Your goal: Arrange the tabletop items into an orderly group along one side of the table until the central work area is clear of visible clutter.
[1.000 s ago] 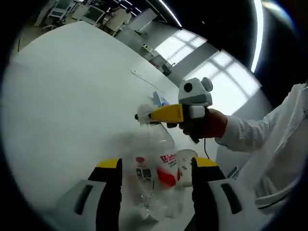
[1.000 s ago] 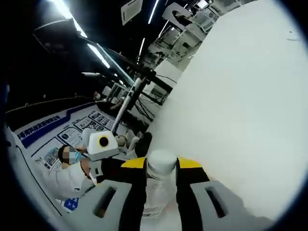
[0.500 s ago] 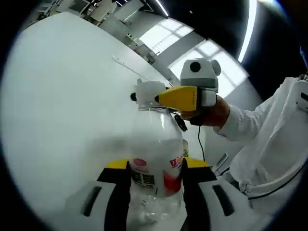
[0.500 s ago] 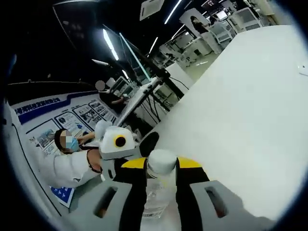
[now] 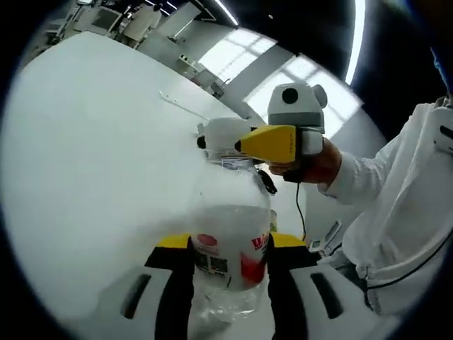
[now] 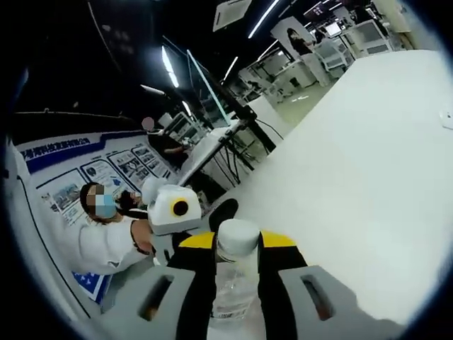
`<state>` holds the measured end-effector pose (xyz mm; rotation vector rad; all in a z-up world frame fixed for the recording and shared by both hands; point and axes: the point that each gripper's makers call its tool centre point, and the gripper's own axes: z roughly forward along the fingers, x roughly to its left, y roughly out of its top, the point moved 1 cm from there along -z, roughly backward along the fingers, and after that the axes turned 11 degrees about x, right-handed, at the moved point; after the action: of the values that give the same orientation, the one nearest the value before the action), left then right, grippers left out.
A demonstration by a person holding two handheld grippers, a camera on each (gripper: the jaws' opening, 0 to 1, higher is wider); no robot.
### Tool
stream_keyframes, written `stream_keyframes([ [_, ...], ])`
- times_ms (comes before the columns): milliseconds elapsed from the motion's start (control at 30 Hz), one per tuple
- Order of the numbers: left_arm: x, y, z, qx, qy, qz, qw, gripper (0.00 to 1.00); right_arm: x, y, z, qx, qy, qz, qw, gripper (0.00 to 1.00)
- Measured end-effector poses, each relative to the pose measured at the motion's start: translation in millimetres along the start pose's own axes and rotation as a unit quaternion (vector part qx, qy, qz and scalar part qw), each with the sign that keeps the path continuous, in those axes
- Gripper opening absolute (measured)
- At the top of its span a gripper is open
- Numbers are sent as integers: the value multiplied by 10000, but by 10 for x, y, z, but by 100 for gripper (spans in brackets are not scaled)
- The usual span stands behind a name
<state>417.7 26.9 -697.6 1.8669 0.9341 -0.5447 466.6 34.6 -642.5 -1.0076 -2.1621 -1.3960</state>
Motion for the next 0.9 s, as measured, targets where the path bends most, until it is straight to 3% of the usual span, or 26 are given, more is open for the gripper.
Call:
stream_keyframes([
  [500,-261,562,55,-67,-2,667,9978,39,73,406,-485,-572,-269,-439,9970,19],
  [733,-369,857,123,123,61,1183,9929,39,83,595,-791,-841,-512,-714,9926,19],
  [900,-456,1126,196,51,-19,1500,9887,39,67,758,-1012,-1060,-711,-903,9877,19],
])
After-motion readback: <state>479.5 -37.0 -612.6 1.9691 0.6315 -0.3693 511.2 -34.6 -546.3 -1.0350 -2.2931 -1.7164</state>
